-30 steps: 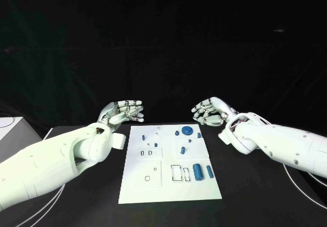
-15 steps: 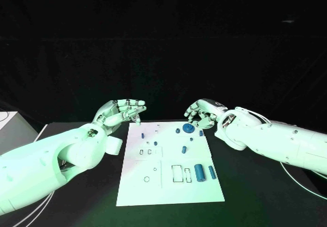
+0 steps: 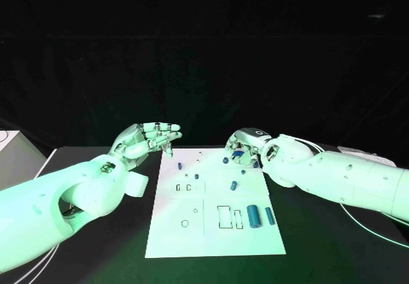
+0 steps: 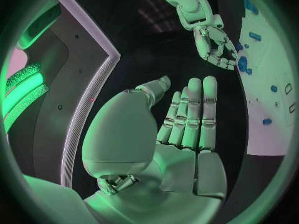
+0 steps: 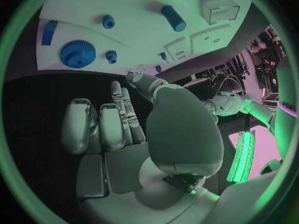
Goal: Assemble the parts on the task board
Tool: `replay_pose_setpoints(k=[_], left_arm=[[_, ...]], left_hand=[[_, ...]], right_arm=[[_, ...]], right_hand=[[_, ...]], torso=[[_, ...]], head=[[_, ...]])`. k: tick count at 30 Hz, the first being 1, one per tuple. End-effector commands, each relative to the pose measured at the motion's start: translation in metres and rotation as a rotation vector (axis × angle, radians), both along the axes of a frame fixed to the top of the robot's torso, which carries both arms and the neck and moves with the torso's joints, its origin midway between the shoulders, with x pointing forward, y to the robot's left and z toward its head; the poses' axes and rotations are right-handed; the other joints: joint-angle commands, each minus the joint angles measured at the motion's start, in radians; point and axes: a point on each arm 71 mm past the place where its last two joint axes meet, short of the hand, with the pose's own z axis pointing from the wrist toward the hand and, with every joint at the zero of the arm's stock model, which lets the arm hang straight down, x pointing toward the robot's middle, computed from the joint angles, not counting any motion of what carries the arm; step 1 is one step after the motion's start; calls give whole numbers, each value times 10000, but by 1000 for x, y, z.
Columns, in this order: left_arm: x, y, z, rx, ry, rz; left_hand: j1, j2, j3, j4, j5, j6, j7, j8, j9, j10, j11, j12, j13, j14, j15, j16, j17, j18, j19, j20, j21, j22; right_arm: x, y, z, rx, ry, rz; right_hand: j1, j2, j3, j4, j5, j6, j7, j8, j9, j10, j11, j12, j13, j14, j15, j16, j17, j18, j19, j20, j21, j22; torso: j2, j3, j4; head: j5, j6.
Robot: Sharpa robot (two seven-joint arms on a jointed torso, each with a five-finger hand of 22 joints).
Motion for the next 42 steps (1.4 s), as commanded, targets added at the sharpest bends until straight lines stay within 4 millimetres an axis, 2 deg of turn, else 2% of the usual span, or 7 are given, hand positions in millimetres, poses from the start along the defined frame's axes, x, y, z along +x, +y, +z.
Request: replay_pose_setpoints(k=[1, 10, 26, 33, 39, 42], left_arm=[[-3, -3, 3, -9, -99, -322], [-6, -4, 7, -25, -187, -382], [-7, -4, 9, -27, -216, -393], [-8, -3, 10, -6, -244, -402], [-8, -3, 11, 15, -268, -386], [-8, -3, 12, 20, -273, -386]], left_hand=[[-127, -7, 55, 1, 10, 46, 134, 33, 14, 46, 0, 55, 15, 42, -52, 41, 15, 135, -50, 2, 56, 16], [-149, -16, 69, 7, 9, 32, 132, 36, 21, 28, 1, 58, 14, 62, -55, 101, 37, 135, -46, 0, 106, 40], [-159, -17, 80, 10, 10, 15, 134, 33, 23, 8, 3, 55, 12, 66, -54, 130, 47, 135, -44, 0, 133, 53], [-159, -17, 80, 10, 10, 15, 134, 33, 23, 8, 3, 55, 12, 66, -54, 130, 47, 135, -44, 0, 133, 53], [-161, -15, 94, 10, 10, -2, 134, 30, 25, -12, 5, 52, 9, 65, -54, 151, 54, 135, -44, -1, 155, 63], [-160, -12, 100, 9, 11, -7, 134, 29, 25, -21, 6, 49, 8, 62, -53, 155, 55, 135, -45, -1, 161, 66]], right_arm=[[2, -1, -3, -871, 48, -269], [6, 1, -1, -1136, -77, -519], [11, 6, -1, -1382, -102, -672], [15, 6, -2, -1519, -153, -830], [15, 8, -2, -1596, -143, -840], [15, 9, -3, -1632, -107, -839]], right_hand=[[-50, -108, -23, 59, -52, -61, 25, -52, 13, -80, -30, -48, -5, 282, 98, 78, 30, -181, 13, 40, 74, 34], [-95, -147, -149, 112, -116, -107, -50, -86, 34, -112, -69, -32, 14, 283, 78, 156, 64, -206, 82, 42, 205, 224], [-128, -96, -206, 183, -133, -89, -78, -82, 61, -81, -93, -17, 34, 276, 61, 193, 60, -216, 107, 32, 258, 302], [-121, -52, -199, 209, -128, -71, -84, -74, 74, -71, -98, -16, 39, 270, 55, 193, 33, -209, 93, 27, 241, 275], [-132, -52, -210, 223, -131, -77, -85, -78, 77, -78, -97, -21, 39, 263, 54, 186, 9, -201, 76, 25, 218, 238], [-140, -39, -212, 239, -131, -74, -87, -77, 81, -78, -98, -21, 40, 259, 53, 188, 3, -200, 73, 24, 215, 235]], torso=[[149, -25, 64], [278, -61, 96], [437, -61, 161], [533, -72, 213], [587, -86, 227], [618, -75, 239]], head=[[-33, 30], [-83, 66], [-124, 98], [-136, 94], [-92, 88], [-101, 91]])
